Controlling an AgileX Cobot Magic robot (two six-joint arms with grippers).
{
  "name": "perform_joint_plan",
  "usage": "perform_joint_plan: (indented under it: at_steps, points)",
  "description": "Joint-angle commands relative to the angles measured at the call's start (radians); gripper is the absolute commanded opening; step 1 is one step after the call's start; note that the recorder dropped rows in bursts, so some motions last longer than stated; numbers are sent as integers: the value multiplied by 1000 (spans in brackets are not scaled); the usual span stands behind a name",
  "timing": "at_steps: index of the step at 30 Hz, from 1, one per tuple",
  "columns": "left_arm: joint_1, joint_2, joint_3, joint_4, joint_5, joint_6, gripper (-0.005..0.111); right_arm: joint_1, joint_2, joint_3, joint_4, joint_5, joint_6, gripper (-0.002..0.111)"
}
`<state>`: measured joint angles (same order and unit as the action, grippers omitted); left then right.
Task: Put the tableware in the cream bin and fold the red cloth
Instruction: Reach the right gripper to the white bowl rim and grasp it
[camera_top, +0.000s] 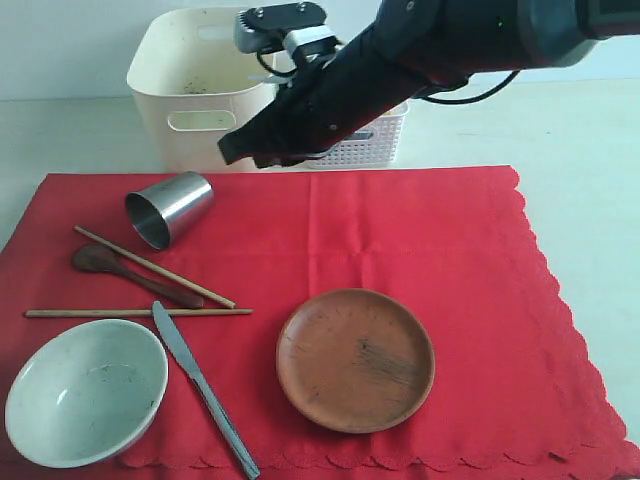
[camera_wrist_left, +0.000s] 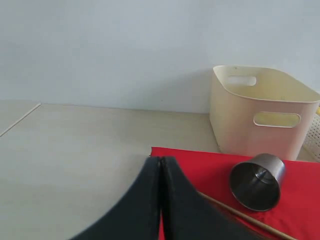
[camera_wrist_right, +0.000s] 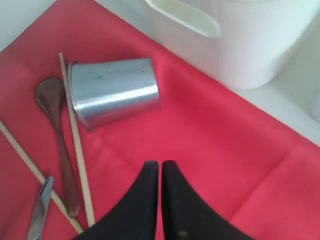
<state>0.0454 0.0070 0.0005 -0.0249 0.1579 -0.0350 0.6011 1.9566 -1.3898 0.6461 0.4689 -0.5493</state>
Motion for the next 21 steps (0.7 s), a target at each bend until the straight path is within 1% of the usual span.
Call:
perform_joint_plan:
  at_steps: [1,6,8,9,11,15,21]
  points:
    - [2,-7,-1,-2,-6,3,1,70,12,5,5,-24,-7,19]
    - [2,-7,-1,-2,-6,3,1,157,27,5,-30,-24,-7,40]
    - [2,-7,-1,-2,-6,3,1,190,35,5,-51,-24,-7,47]
    - [2,-7,-1,-2,-6,3,1,221,46,5,-63,-20,-7,52]
    - [2,-7,-1,-2,-6,3,1,261,61,5,-65,-20,-36,56]
    - [2,-7,-1,-2,-6,3,1,319,81,5,-65,-26,-58,58]
    - [2,-7,-1,-2,-6,3,1,348,133,-5,-77,-24,-61,58]
